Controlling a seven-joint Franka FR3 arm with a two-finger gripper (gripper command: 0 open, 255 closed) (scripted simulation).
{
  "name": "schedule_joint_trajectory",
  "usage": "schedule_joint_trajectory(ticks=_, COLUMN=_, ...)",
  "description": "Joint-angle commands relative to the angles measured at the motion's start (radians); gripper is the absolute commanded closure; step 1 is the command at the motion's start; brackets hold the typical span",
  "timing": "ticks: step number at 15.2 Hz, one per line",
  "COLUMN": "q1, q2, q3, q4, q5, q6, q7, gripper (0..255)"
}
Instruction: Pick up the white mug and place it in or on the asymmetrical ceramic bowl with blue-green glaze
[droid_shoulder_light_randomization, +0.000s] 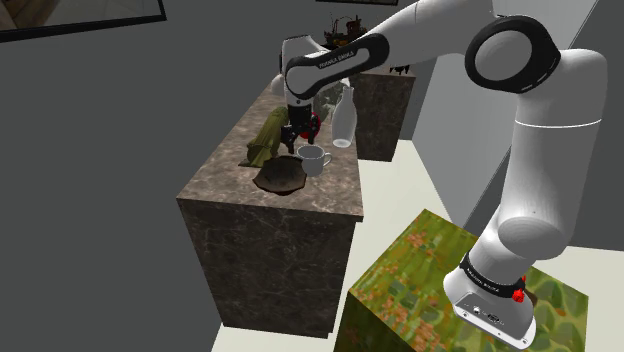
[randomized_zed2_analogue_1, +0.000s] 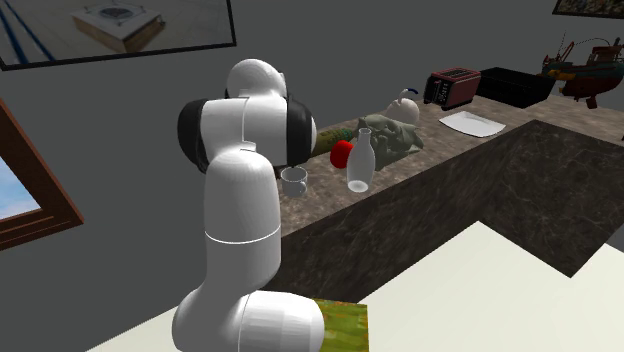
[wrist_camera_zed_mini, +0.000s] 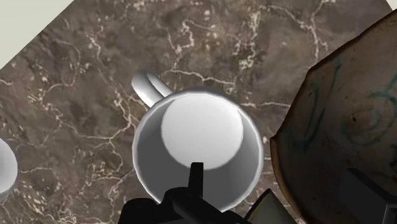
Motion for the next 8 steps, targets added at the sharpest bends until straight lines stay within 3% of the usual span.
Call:
schedule_joint_trajectory(ticks=1, q1=0.0, q2=0.013, q3=-0.001, q4=-0.007, q5=-0.002, q6=0.02, q7=0.001, gripper=0)
schedule_joint_trajectory(ticks=8, q1=0.0, q2=0.027, q3=-0.002, q4=-0.036, q5=-0.005, q6=0.064, q7=0.003, gripper=0)
